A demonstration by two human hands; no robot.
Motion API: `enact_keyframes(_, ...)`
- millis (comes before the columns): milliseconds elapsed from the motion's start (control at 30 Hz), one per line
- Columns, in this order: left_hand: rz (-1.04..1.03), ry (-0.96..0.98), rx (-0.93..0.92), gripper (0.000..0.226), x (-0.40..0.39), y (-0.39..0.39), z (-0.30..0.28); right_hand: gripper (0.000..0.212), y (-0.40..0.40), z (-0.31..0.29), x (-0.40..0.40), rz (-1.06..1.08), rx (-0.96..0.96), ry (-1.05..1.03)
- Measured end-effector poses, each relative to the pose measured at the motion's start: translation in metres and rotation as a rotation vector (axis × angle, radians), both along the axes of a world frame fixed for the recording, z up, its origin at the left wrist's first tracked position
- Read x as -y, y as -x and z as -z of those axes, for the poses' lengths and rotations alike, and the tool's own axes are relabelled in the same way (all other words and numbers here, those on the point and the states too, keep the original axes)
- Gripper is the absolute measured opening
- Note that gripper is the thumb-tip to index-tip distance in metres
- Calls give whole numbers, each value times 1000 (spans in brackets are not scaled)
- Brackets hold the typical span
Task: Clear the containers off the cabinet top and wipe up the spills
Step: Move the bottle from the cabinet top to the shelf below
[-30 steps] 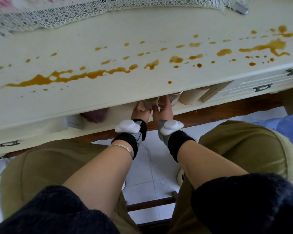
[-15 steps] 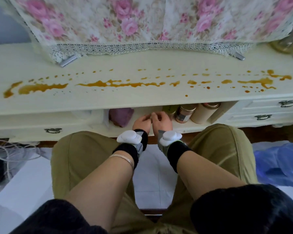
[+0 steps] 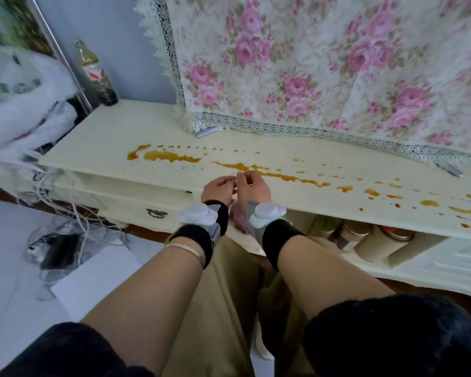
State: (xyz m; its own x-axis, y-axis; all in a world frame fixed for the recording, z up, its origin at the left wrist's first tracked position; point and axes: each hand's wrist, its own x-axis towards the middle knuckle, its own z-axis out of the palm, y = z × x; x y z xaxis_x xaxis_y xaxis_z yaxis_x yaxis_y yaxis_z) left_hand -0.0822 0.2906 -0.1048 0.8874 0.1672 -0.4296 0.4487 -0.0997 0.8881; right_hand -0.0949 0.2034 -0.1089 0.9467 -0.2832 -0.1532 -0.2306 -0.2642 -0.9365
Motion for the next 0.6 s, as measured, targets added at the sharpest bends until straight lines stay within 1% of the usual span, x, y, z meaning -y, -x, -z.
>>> enact_keyframes(167,-129,-12,71,18,-49,-19,-37,32,-31,-32,-42,-143,51,3)
enact_keyframes(300,-183,-76,107,26,-90,-38,-57,31,-56,-52,-77,-232,110,10)
enact_keyframes(400,-223,-112,140,24,-122,-59,-70,30,-81,-67,-109,-273,128,14)
enact_keyframes(500,-275,-127,163,27,-150,-78,-87,27,-108,-77,-144,-307,170,7)
enact_keyframes(600,-322,-152,187,30,-172,-94,-96,29,-132,-79,-171,-359,171,1)
